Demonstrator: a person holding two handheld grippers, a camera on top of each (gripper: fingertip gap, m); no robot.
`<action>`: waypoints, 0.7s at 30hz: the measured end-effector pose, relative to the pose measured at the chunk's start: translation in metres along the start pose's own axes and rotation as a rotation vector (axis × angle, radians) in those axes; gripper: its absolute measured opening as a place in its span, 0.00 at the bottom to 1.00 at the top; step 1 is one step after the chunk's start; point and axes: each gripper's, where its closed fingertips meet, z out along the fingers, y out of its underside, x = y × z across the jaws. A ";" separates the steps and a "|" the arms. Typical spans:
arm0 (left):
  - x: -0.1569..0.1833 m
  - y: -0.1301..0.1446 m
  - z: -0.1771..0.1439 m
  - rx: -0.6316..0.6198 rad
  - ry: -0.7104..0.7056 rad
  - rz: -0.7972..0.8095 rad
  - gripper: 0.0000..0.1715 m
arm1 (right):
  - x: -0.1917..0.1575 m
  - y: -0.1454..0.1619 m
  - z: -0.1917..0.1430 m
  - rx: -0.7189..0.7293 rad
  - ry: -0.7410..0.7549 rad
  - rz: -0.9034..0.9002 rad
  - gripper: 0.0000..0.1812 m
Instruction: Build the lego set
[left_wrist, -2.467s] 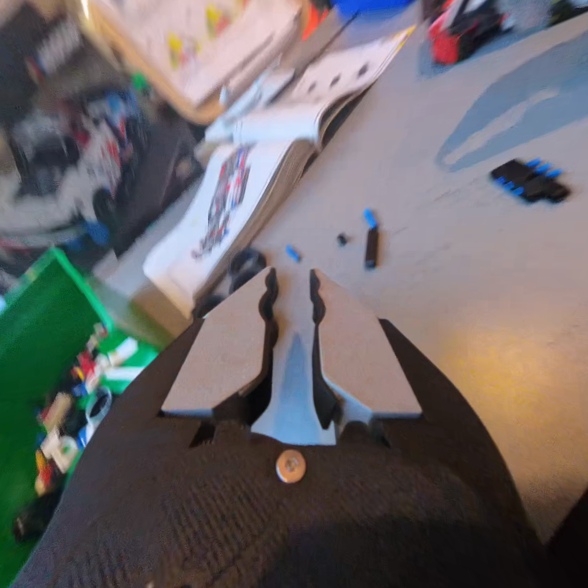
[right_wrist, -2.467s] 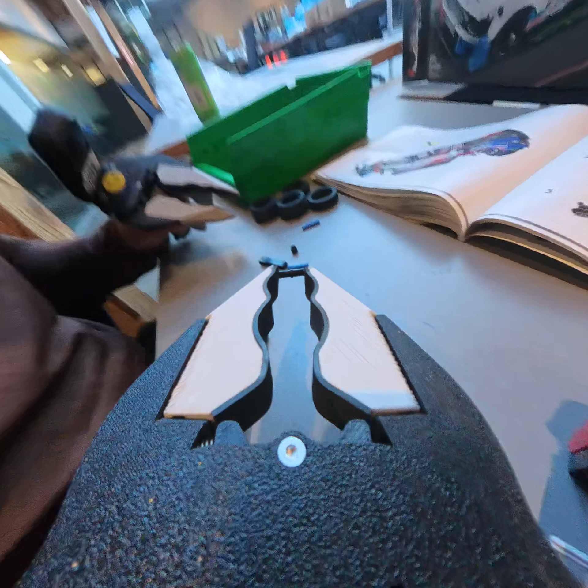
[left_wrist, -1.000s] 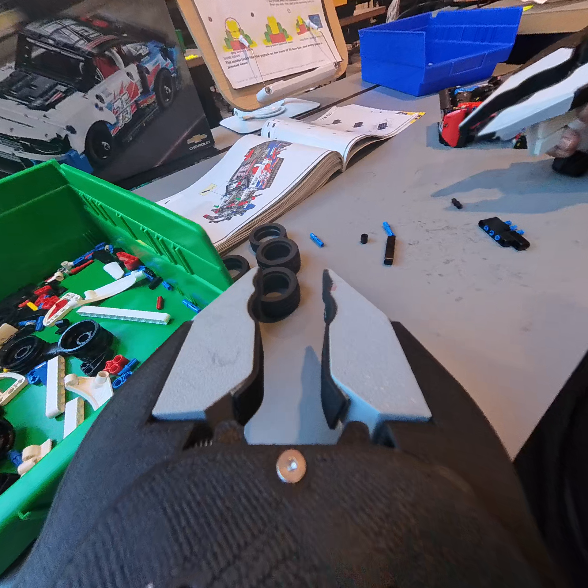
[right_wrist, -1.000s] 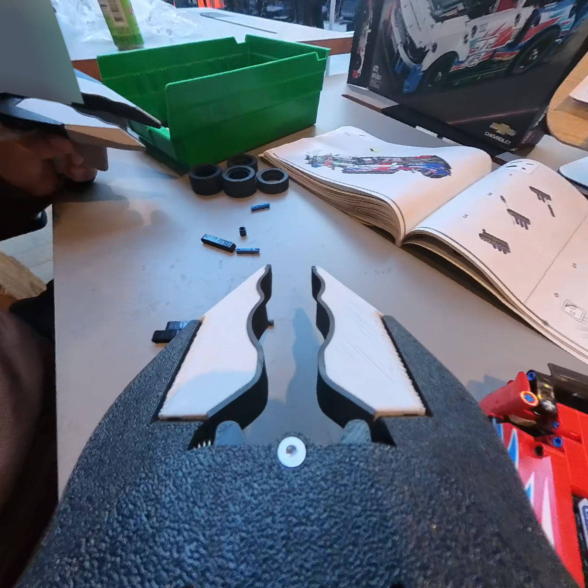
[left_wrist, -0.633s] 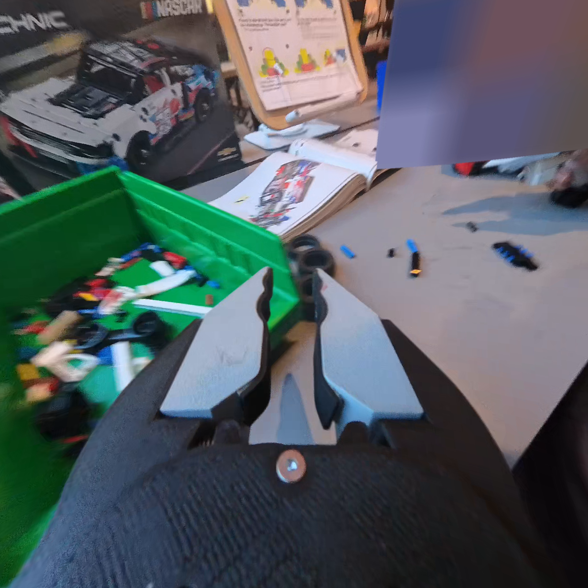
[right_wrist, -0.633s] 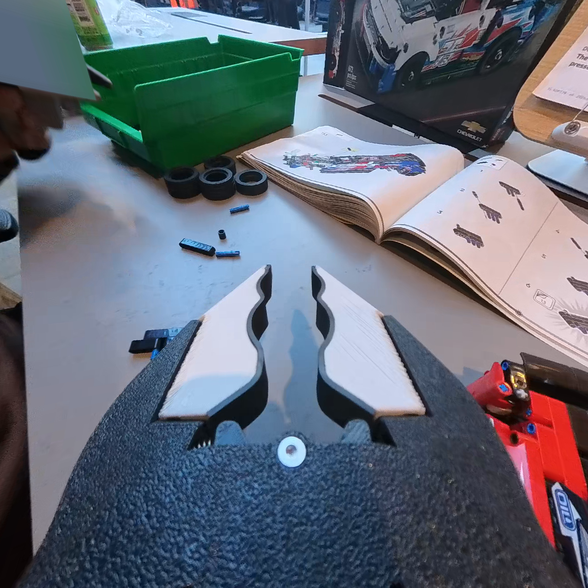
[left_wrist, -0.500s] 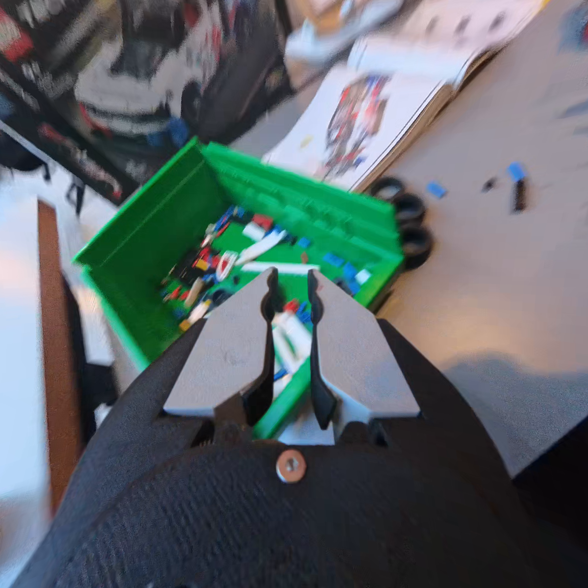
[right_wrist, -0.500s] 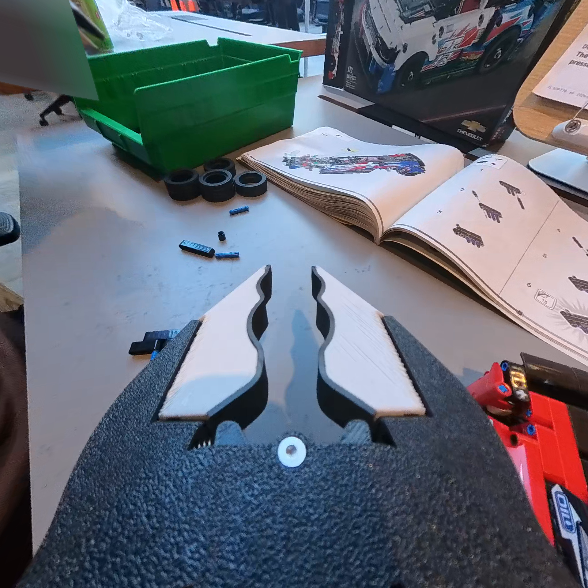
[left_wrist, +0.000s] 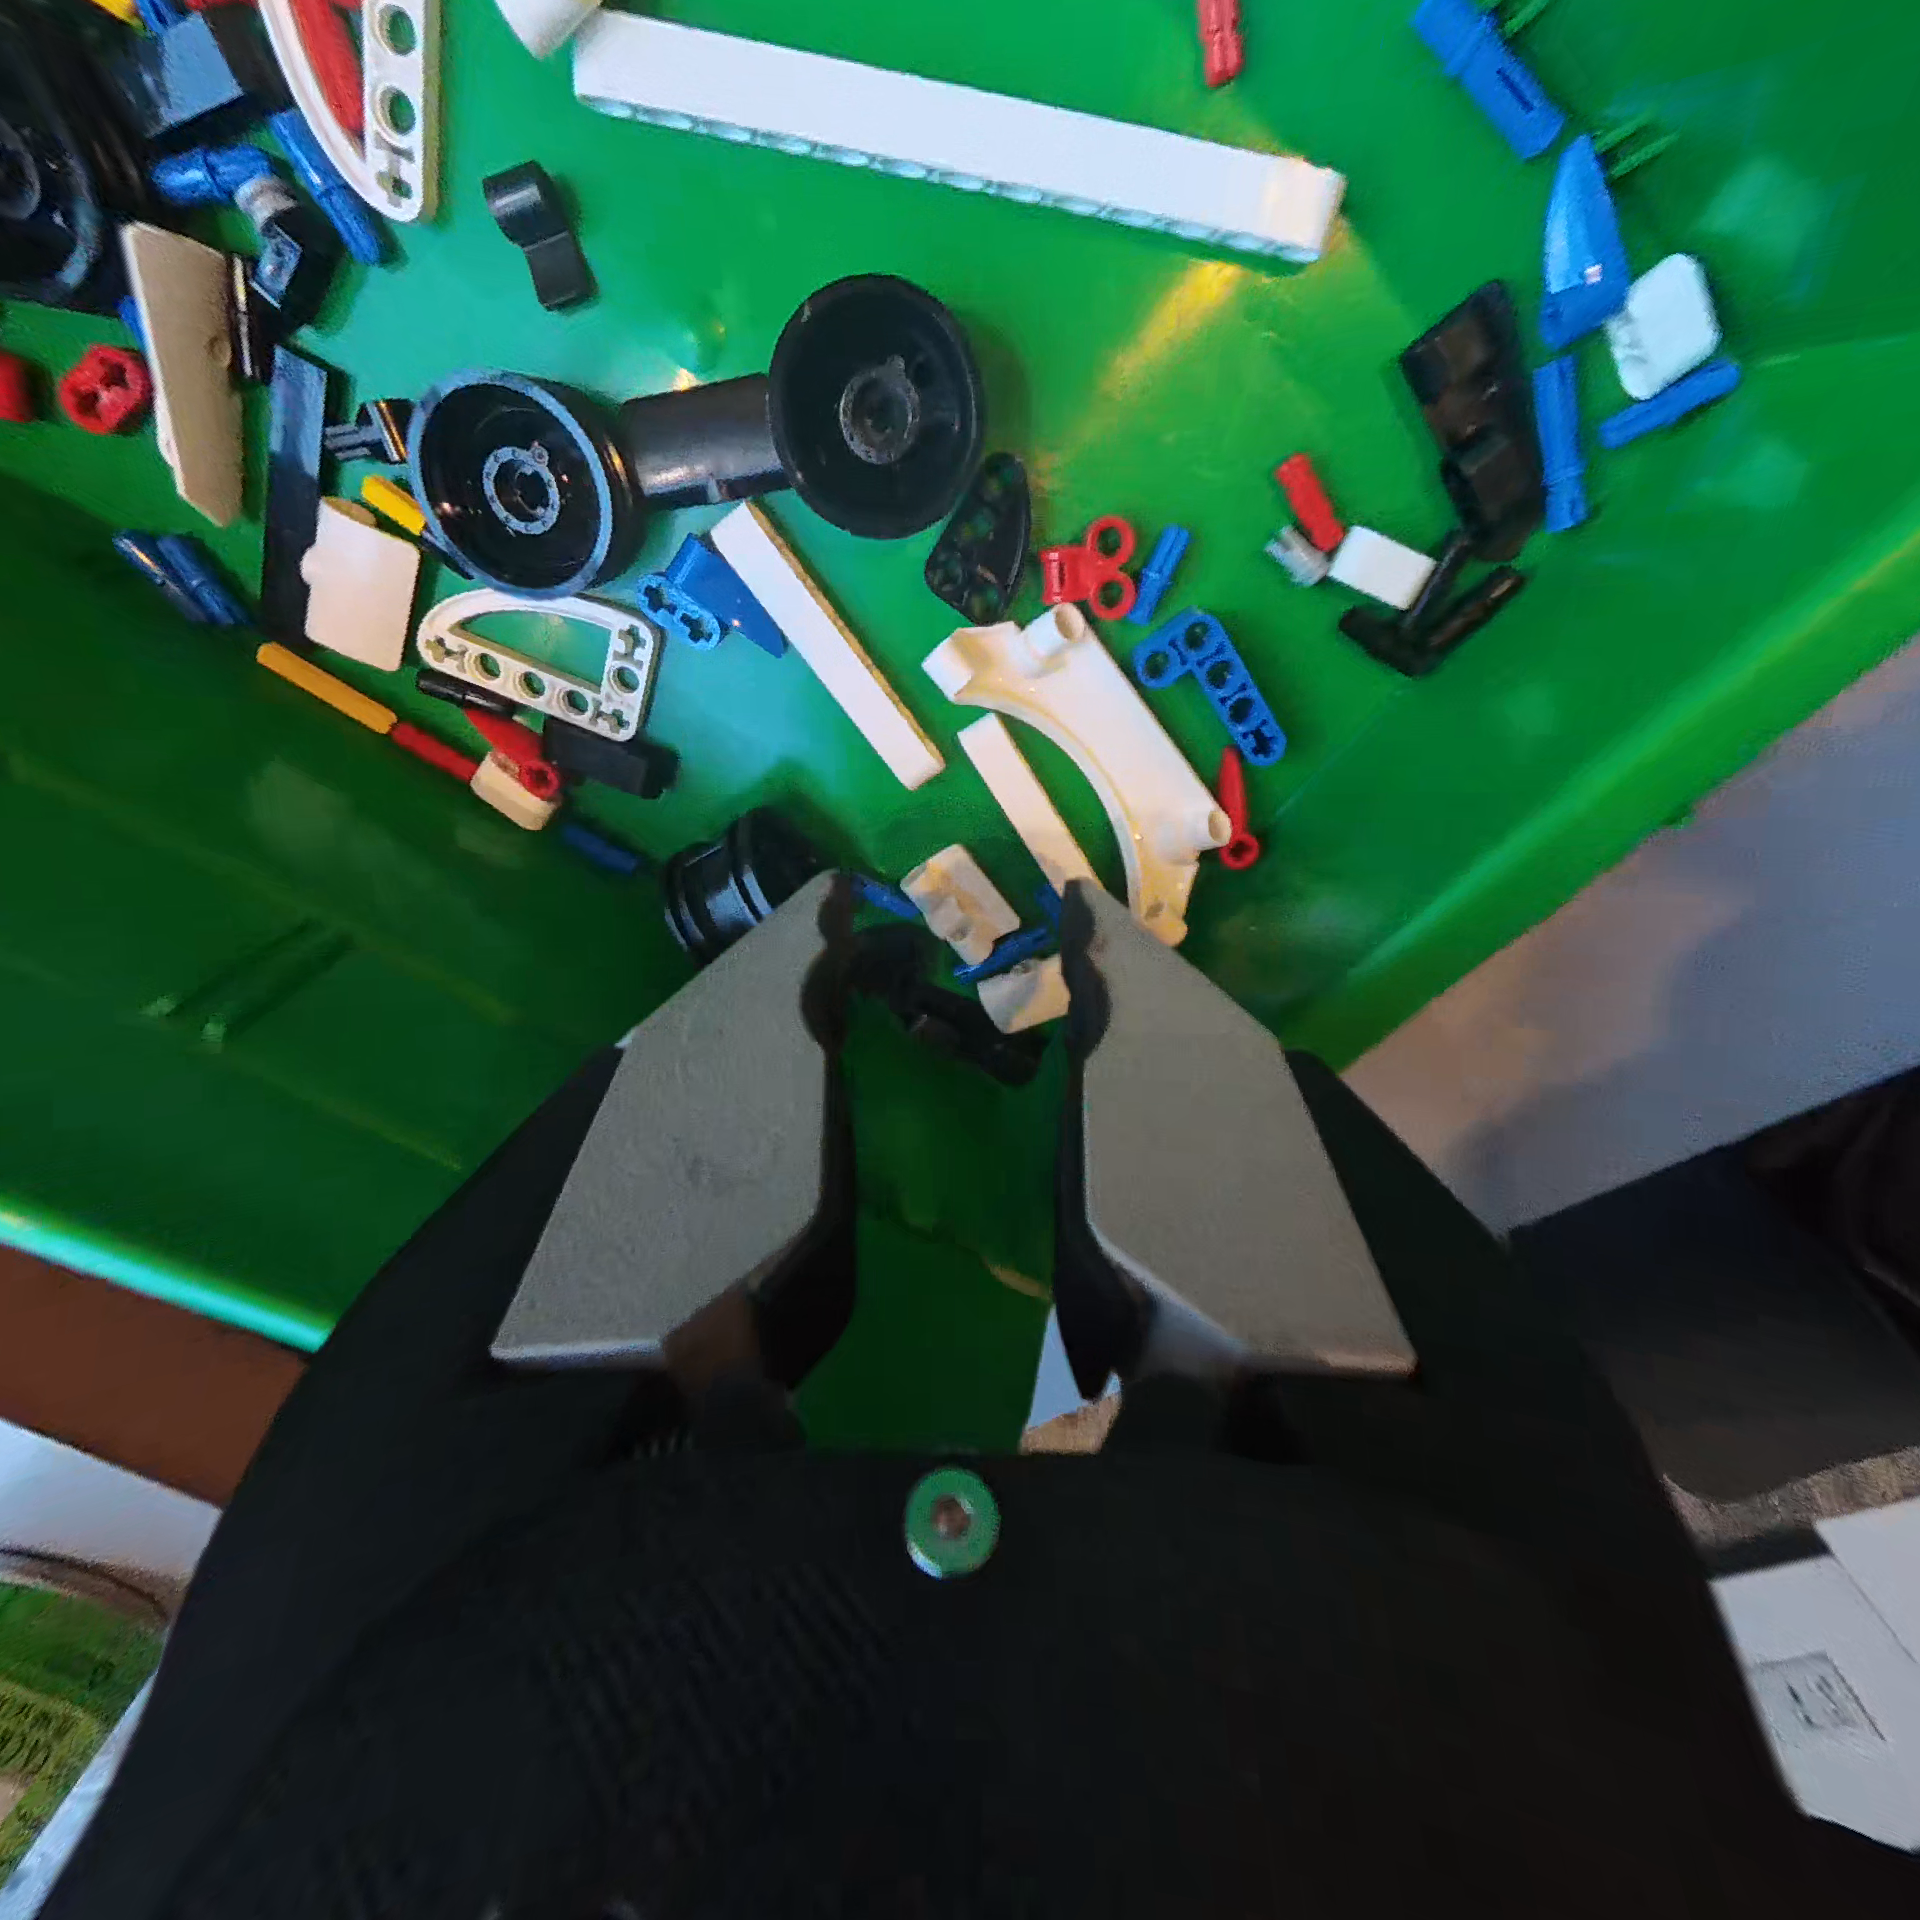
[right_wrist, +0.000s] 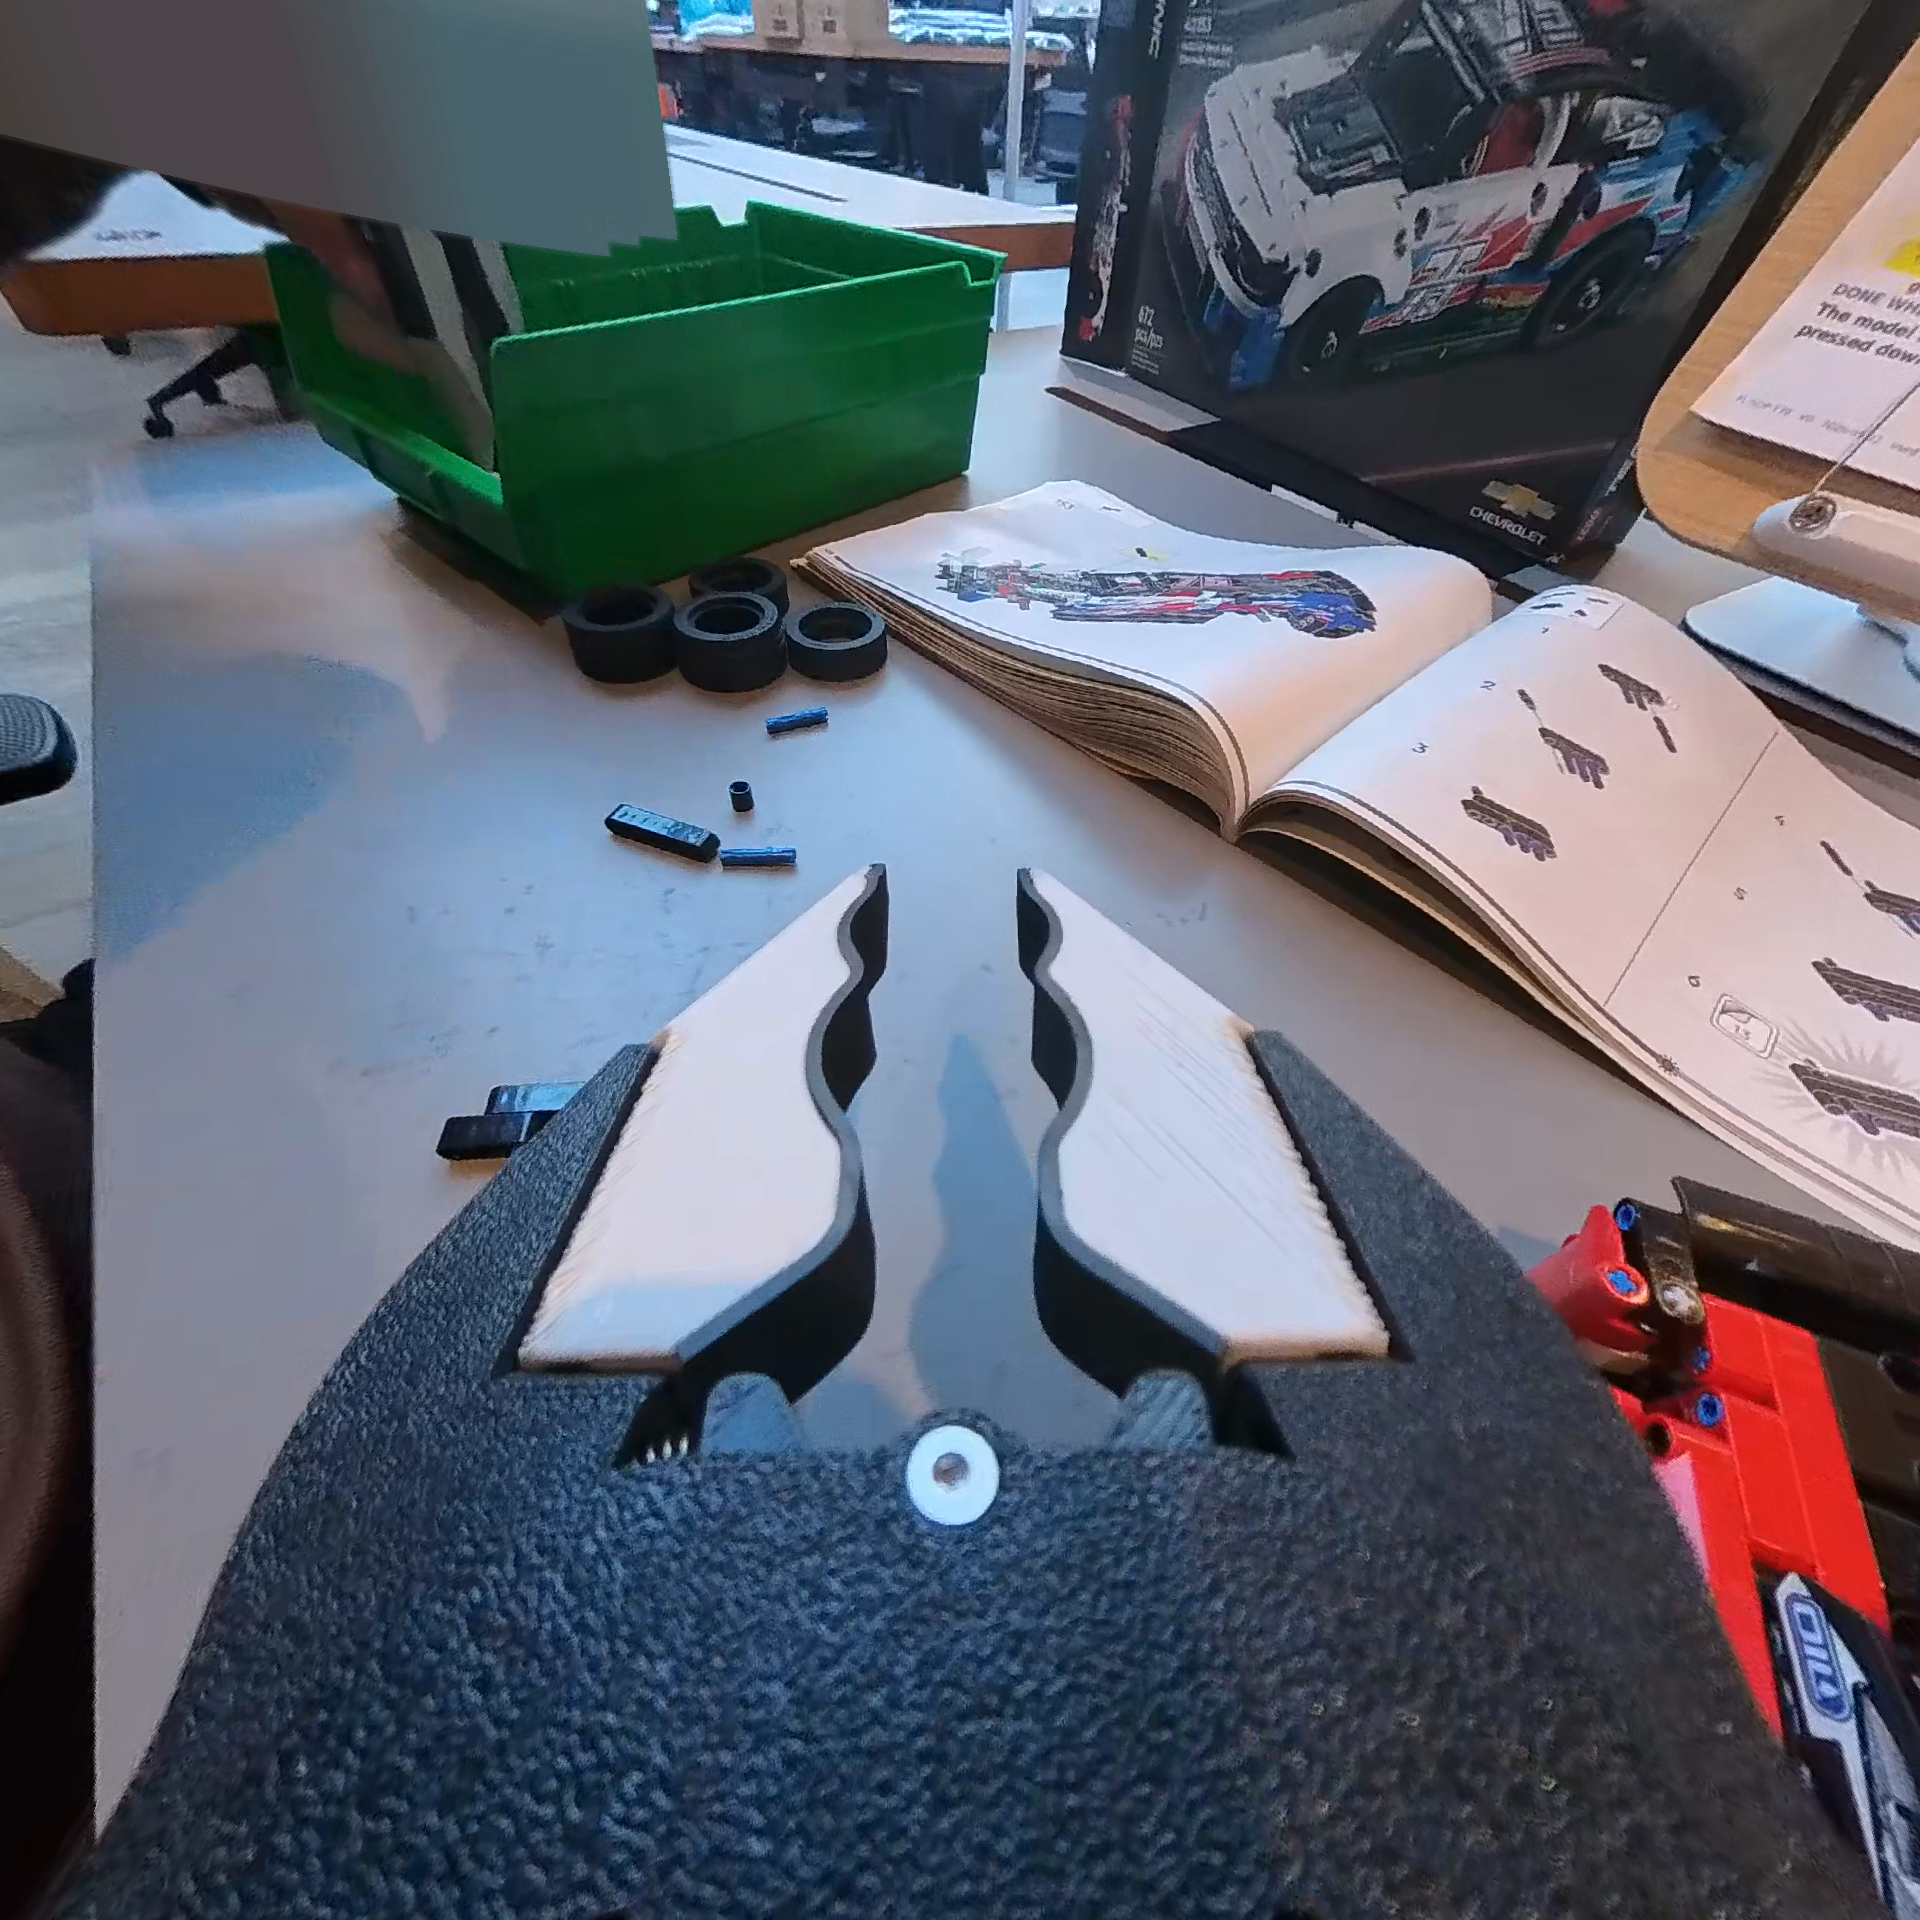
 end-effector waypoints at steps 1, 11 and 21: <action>0.001 0.001 0.004 -0.018 0.006 -0.002 0.23 | -0.001 0.001 0.000 -0.004 -0.004 -0.001 0.14; 0.018 -0.007 0.013 -0.145 0.163 0.045 0.09 | 0.003 0.002 0.003 -0.014 -0.022 0.044 0.13; -0.001 -0.117 0.008 0.103 0.073 0.210 0.03 | 0.000 0.004 0.007 -0.039 -0.002 -0.006 0.13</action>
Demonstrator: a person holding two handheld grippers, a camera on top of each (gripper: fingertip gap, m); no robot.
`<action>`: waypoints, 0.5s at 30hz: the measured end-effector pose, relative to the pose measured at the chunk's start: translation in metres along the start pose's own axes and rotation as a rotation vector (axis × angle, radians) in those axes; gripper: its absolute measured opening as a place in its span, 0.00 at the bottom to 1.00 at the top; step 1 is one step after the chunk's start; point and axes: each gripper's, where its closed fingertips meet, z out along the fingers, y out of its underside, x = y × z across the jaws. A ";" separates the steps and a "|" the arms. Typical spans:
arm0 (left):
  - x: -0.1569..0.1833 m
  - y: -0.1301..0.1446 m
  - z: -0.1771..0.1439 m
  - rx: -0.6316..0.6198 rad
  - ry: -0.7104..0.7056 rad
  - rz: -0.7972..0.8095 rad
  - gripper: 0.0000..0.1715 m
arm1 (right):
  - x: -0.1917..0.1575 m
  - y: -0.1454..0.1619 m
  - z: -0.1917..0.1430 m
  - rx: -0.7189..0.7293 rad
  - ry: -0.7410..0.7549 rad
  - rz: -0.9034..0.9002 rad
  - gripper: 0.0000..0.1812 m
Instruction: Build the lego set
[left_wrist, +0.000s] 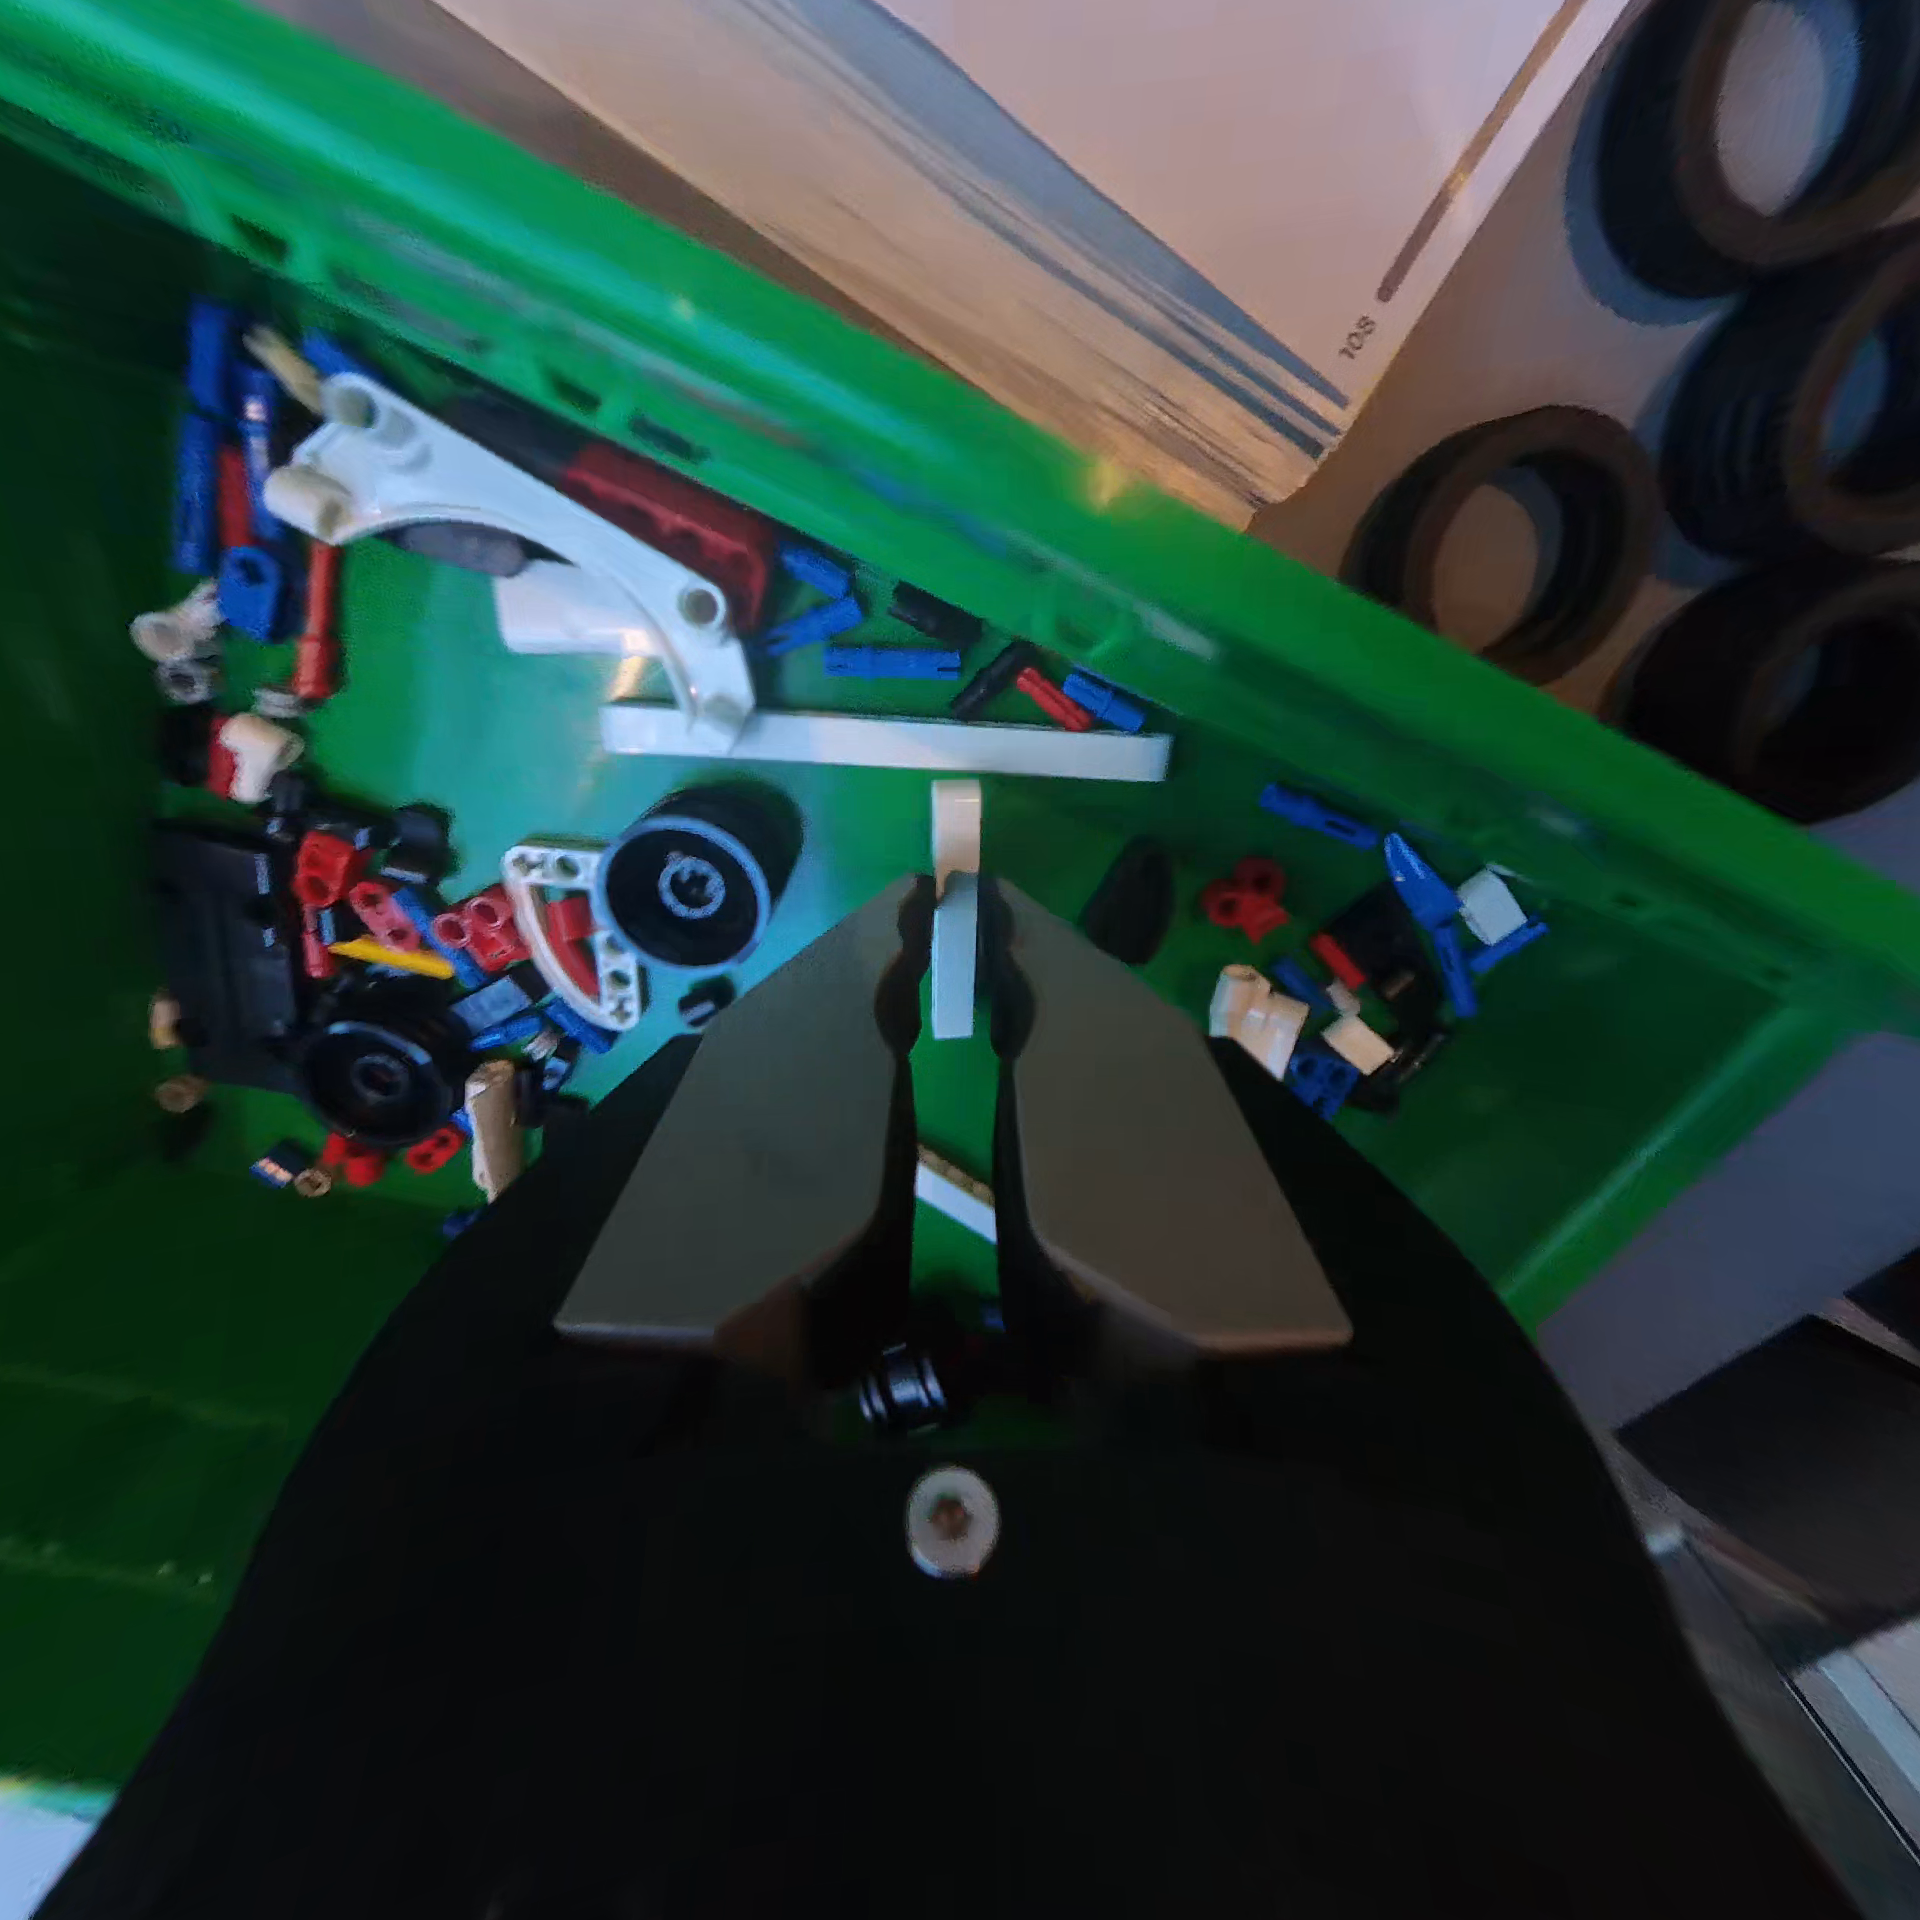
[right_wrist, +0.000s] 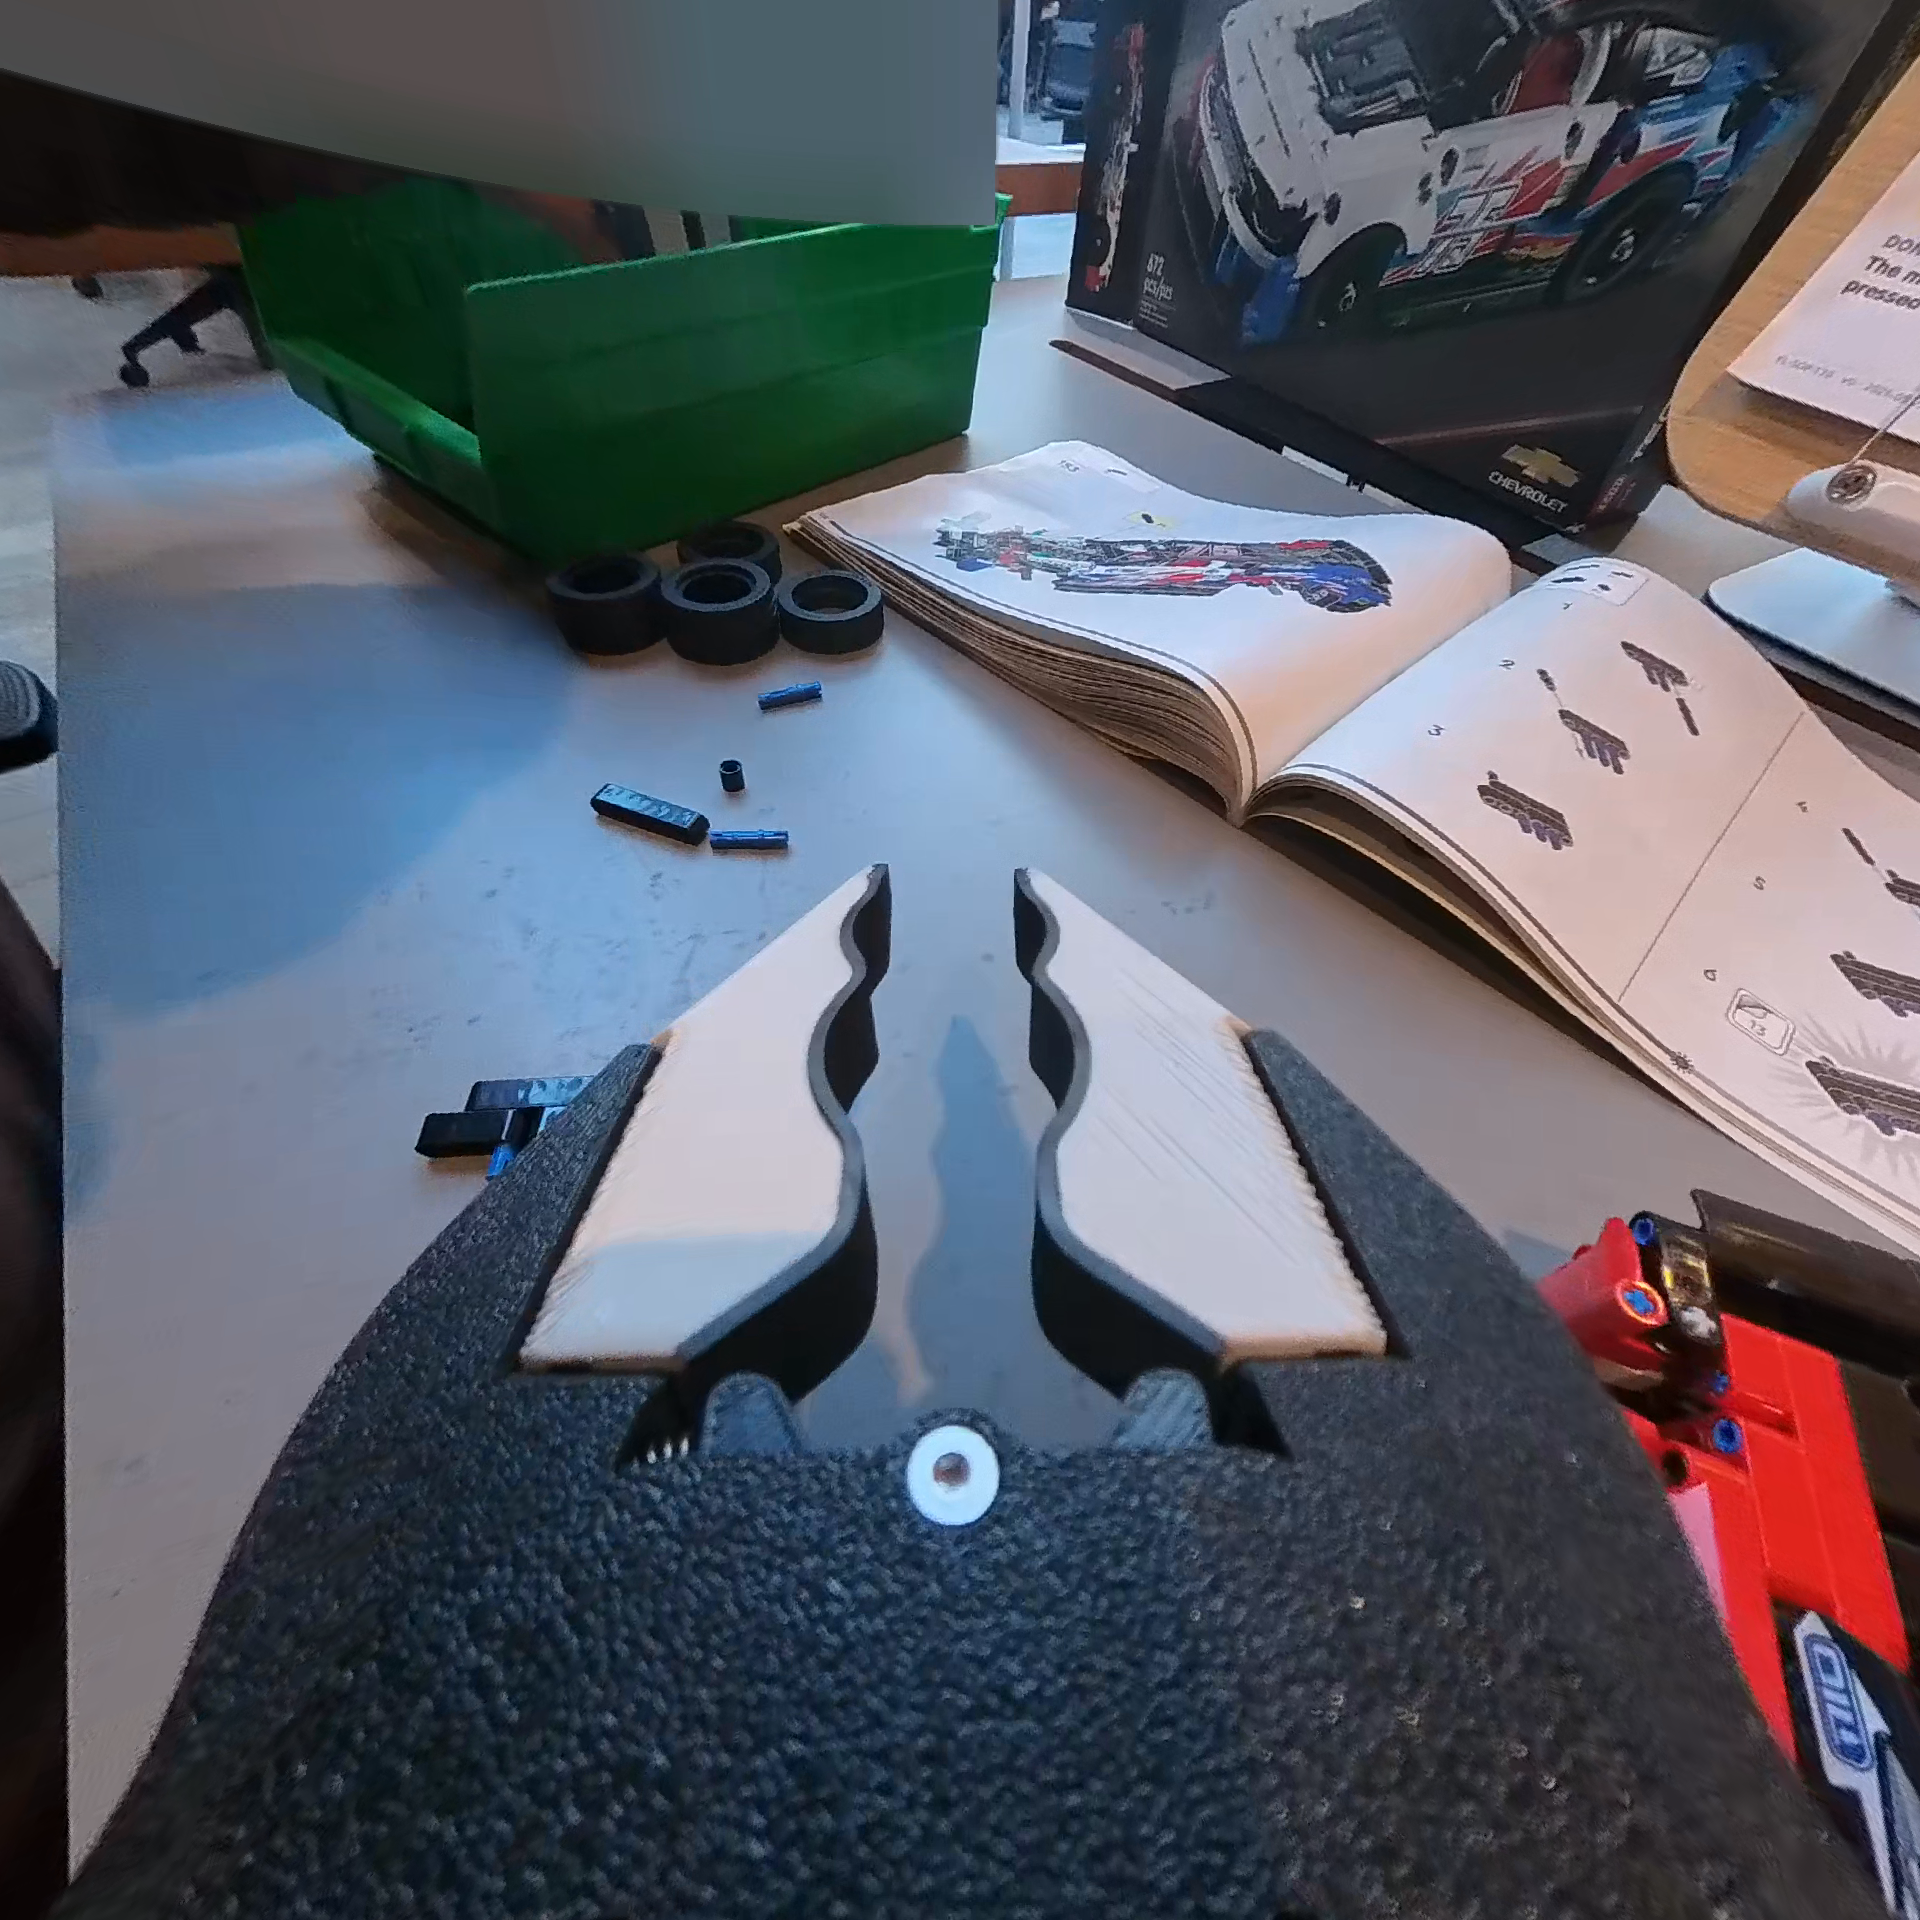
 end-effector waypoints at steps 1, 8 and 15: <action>-0.004 0.001 -0.006 0.023 -0.021 -0.006 0.03 | 0.000 -0.001 0.000 0.004 0.003 0.000 0.13; -0.023 0.042 -0.043 0.045 -0.102 -0.078 0.04 | 0.002 -0.001 -0.001 0.008 -0.002 0.015 0.13; -0.010 0.070 -0.052 0.021 -0.115 -0.016 0.12 | 0.011 -0.001 -0.002 0.012 0.057 0.022 0.13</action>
